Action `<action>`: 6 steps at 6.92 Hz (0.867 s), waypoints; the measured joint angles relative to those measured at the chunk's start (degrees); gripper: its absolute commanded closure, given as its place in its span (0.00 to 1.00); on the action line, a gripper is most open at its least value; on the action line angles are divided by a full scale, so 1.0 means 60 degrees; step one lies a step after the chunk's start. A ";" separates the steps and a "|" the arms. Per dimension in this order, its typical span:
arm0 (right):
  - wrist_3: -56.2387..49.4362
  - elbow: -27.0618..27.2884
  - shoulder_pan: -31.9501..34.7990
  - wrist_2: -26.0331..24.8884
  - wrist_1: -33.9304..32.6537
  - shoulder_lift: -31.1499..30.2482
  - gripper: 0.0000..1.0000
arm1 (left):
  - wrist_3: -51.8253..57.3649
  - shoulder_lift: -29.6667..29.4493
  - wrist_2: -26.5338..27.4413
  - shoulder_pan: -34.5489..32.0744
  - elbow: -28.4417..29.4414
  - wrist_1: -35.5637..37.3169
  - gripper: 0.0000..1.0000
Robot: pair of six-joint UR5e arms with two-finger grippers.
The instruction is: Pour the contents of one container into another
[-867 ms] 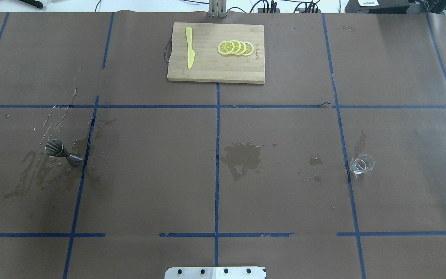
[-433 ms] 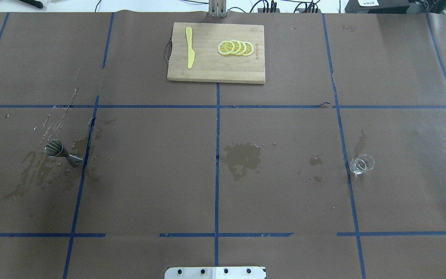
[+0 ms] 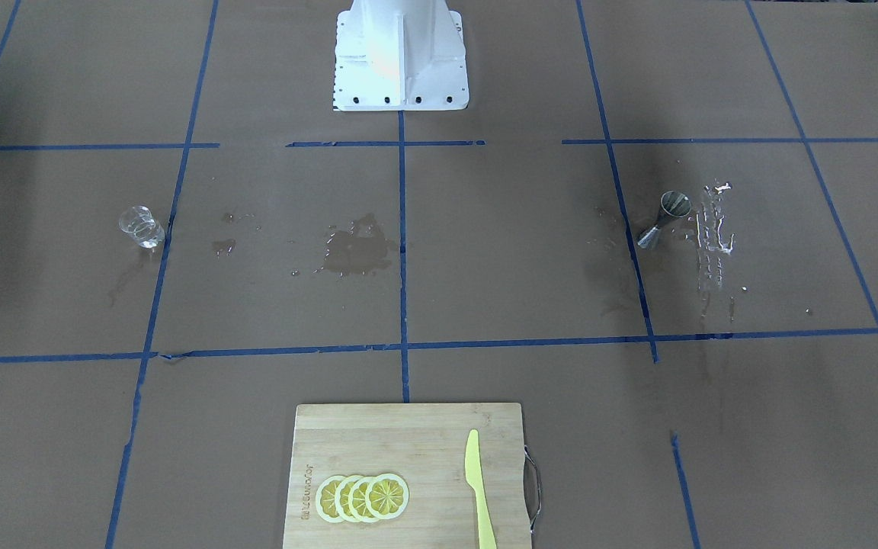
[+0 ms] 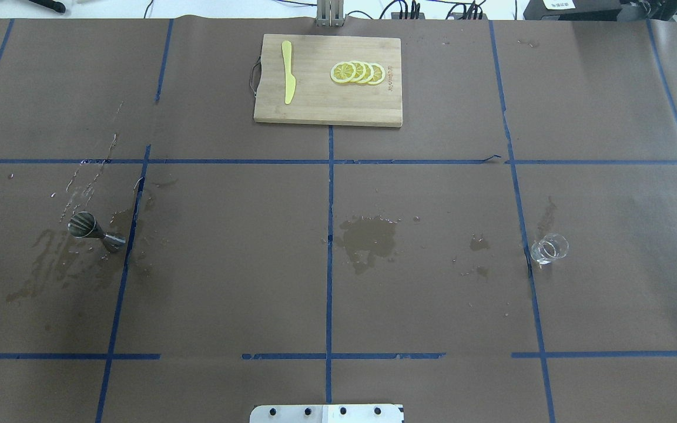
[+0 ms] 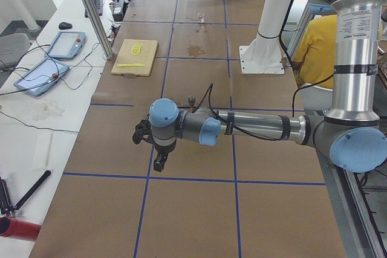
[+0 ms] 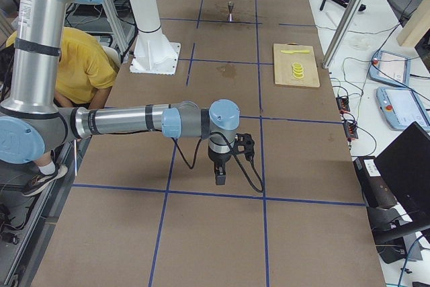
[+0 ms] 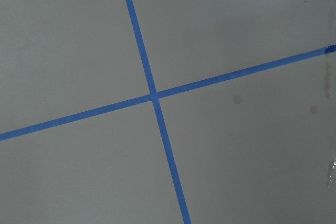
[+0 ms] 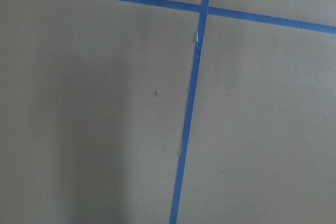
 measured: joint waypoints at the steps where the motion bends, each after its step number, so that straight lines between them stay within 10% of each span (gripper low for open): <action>1: 0.0021 0.0022 -0.0004 0.0013 0.0003 0.0089 0.00 | 0.0016 -0.0008 -0.0003 0.0009 0.0056 -0.0358 0.00; 6: 0.0374 0.0237 -0.0010 0.0007 0.0207 0.1092 0.00 | 0.0029 -0.0079 -0.0015 0.0036 0.0173 -0.1081 0.00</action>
